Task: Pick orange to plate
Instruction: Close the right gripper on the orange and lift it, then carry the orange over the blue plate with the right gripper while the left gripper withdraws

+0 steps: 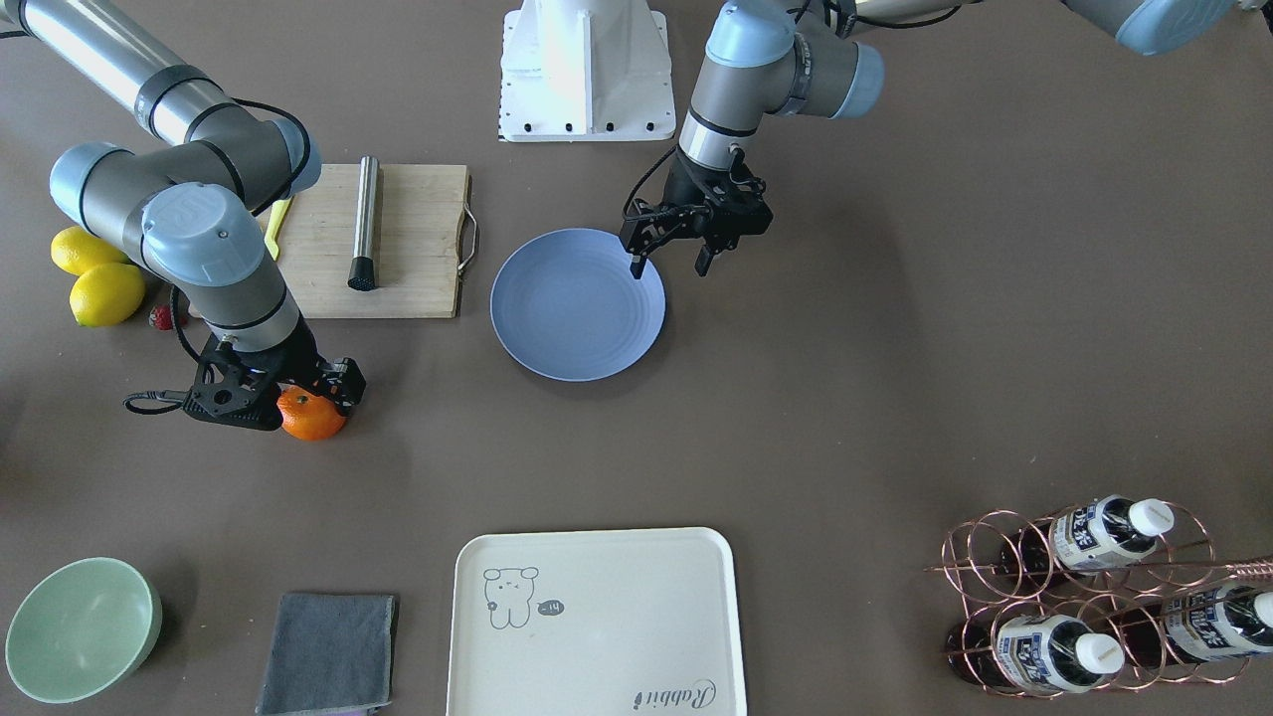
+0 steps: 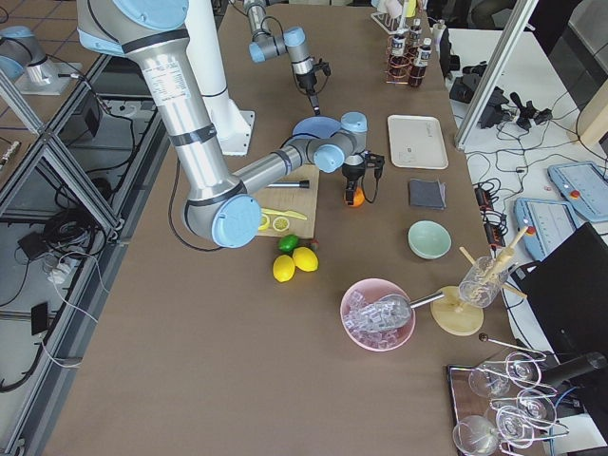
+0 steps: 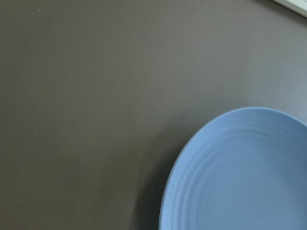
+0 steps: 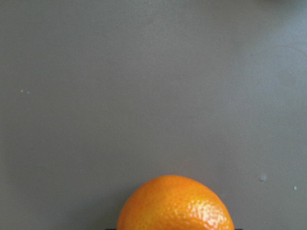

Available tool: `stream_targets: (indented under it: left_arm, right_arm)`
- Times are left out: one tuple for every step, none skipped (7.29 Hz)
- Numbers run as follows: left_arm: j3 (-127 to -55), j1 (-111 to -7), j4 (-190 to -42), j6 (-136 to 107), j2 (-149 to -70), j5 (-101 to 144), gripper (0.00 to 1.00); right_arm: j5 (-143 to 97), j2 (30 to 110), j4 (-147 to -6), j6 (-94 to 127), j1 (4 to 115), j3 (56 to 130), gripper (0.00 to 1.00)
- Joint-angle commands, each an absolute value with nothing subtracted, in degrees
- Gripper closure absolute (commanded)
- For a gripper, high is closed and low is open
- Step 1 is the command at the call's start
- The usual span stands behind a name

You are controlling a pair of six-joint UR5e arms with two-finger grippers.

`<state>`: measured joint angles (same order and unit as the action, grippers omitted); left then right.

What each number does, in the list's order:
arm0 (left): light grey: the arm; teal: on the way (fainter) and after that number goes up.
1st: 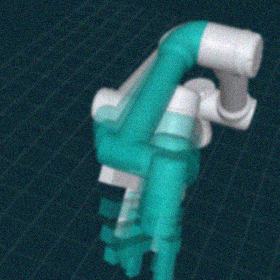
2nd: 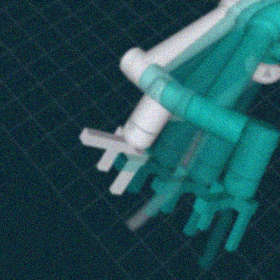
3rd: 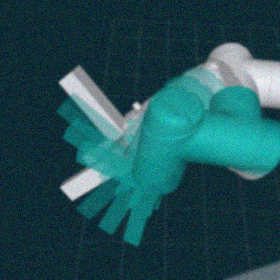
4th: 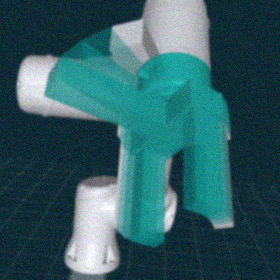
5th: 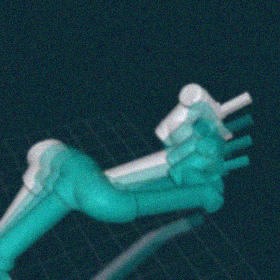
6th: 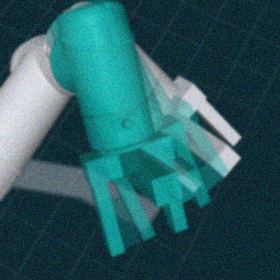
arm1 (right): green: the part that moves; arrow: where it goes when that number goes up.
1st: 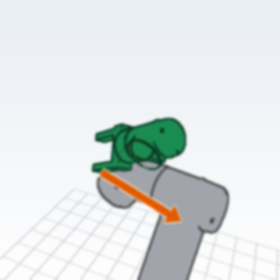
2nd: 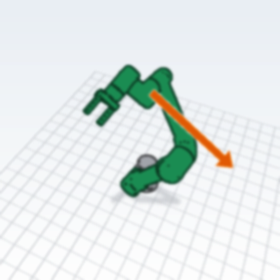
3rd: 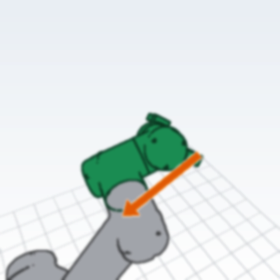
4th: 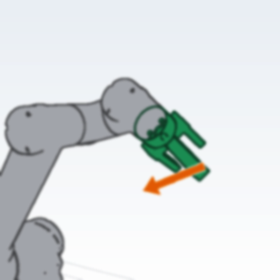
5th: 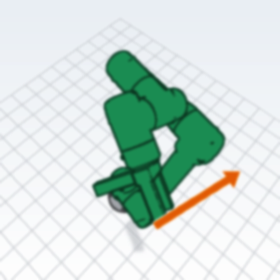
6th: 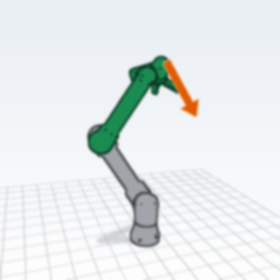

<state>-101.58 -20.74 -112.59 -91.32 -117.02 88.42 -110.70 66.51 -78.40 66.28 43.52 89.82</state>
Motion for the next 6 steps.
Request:
stream_targets:
  left_arm:
    - [-101.51,-21.09,-112.59,-91.32,-116.98,88.42,0.02]
    - [-101.69,-21.27,-112.59,-91.23,-116.98,88.5,0.02]
    - [-102.21,-21.88,-112.59,-91.23,-116.98,88.94,0.02]
    - [-102.39,-23.02,-112.59,-88.88,-116.98,89.21,0.02]
    - [-104.39,-24.59,-112.5,-82.85,-115.16,89.03,0.02]
    - [-106.68,-25.91,-112.5,-80.18,-111.31,89.21,0.02]
  right_arm:
    - [-109.42,64.97,-78.49,66.71,43.41,90.26,1.0]
    - [-111.6,64.52,-79.1,66.71,44.9,91.74,1.0]
    - [-113.45,64.6,-79.54,66.71,46.22,94.11,1.0]
    - [-113.73,64.34,-83.28,66.71,46.06,97.26,1.0]
    - [-113.38,63.64,-86.54,66.8,45.27,100.34,1.0]
    - [-112.68,62.33,-88.83,67.06,43.26,102.02,1.0]
